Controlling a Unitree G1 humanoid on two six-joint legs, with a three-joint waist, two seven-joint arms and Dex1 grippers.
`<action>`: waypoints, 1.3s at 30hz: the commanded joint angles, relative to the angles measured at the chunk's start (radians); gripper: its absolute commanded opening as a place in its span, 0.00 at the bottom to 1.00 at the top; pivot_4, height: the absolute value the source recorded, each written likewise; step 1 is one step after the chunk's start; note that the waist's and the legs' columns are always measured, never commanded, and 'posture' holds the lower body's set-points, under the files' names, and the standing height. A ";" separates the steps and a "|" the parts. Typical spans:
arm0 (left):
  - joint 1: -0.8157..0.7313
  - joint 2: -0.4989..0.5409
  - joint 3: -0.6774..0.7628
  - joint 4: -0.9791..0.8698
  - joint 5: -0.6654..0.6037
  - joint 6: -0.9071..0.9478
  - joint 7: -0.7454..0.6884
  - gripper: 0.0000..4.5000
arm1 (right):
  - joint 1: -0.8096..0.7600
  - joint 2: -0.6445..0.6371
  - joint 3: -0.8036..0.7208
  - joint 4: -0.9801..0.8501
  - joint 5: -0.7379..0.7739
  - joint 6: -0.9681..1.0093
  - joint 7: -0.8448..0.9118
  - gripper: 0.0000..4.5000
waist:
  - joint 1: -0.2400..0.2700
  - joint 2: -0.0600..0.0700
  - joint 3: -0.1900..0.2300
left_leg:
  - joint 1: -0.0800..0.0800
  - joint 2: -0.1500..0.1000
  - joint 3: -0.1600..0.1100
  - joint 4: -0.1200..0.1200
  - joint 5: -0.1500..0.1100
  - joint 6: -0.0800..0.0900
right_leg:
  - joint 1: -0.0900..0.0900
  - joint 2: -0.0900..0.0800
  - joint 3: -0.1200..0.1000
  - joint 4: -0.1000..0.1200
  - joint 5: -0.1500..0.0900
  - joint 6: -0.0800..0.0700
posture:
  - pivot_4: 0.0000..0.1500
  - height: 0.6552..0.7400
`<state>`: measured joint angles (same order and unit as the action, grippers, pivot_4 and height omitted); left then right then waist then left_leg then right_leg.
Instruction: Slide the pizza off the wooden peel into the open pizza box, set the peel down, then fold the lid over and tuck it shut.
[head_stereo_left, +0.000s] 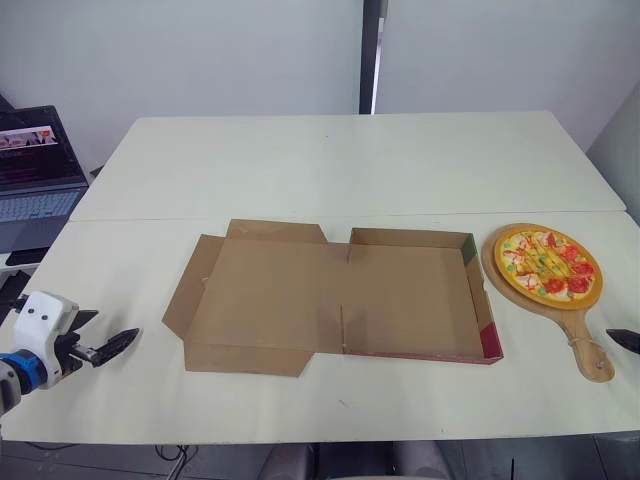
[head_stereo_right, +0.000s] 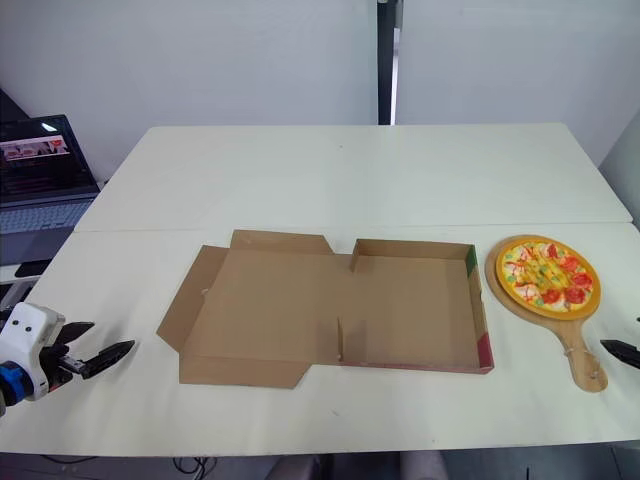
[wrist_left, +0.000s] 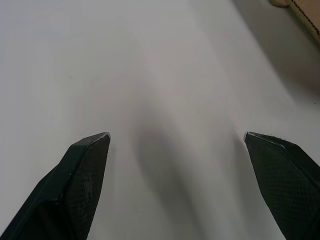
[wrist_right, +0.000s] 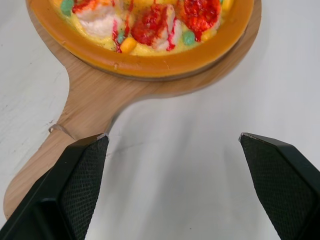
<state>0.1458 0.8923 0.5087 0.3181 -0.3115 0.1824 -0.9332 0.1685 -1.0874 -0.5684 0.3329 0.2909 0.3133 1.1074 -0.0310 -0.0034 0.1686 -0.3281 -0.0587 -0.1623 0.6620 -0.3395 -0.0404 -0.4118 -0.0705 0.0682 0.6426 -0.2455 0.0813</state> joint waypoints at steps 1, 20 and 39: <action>-0.007 0.022 0.033 0.000 -0.014 -0.046 -0.022 0.99 | 0.006 -0.003 -0.042 -0.024 0.021 0.003 0.001 1.00 | 0.000 0.000 0.000 | 0.000 0.000 0.000 0.000 0.000 0.000 | 0.000 0.000 0.000 0.000 0.000 0.000 | 1.00 0.93; -0.135 0.027 -0.007 -0.098 -0.085 0.004 -0.097 0.99 | -0.067 0.024 -0.059 -0.082 0.098 0.044 -0.019 1.00 | 0.001 0.000 0.000 | 0.000 0.000 -0.001 0.000 0.000 0.000 | 0.000 0.000 0.000 0.000 0.000 0.000 | 1.00 0.93; -0.370 0.008 -0.337 -0.533 -0.198 0.216 -0.253 0.99 | 0.186 0.120 -0.230 -0.450 0.146 0.167 -0.045 1.00 | 0.012 -0.001 0.001 | -0.001 0.000 -0.001 0.001 0.000 0.000 | 0.000 0.000 -0.001 0.000 0.000 0.000 | 1.00 0.93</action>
<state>-0.1900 0.9037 0.2000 -0.1360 -0.4688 0.3707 -1.1723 0.3411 -0.9724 -0.7472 -0.0506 0.4176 0.4571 1.0731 -0.0194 -0.0045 0.1693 -0.3295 -0.0587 -0.1637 0.6631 -0.3395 -0.0404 -0.4116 -0.0707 0.0674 0.6429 -0.2454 0.0814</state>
